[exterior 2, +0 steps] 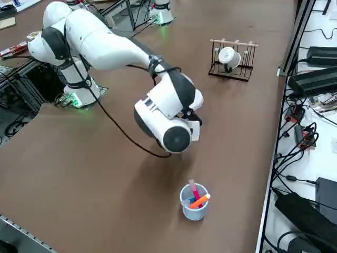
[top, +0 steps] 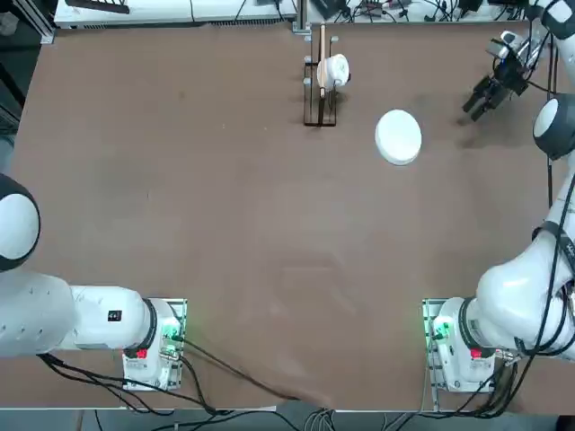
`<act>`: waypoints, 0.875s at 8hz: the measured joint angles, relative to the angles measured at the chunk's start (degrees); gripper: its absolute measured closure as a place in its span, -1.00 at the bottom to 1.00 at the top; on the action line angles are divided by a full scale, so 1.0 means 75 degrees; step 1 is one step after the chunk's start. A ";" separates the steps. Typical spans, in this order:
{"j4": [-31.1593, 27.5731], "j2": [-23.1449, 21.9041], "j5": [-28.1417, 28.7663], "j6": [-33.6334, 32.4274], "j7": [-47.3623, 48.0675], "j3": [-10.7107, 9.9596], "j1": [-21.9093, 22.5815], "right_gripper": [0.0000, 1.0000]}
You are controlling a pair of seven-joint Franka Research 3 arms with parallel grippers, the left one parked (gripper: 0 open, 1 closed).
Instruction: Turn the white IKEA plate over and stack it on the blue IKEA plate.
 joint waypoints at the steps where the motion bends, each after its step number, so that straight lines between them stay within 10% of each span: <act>1: 0.0076 -0.0227 -0.0384 0.0227 0.1077 0.0015 0.0253 -1.00; 4: -0.0301 -0.1345 -0.1497 0.0796 0.4881 0.0018 0.1135 -1.00; 7: -0.3489 -0.3151 -0.2341 0.3763 0.8786 0.0025 0.2382 -1.00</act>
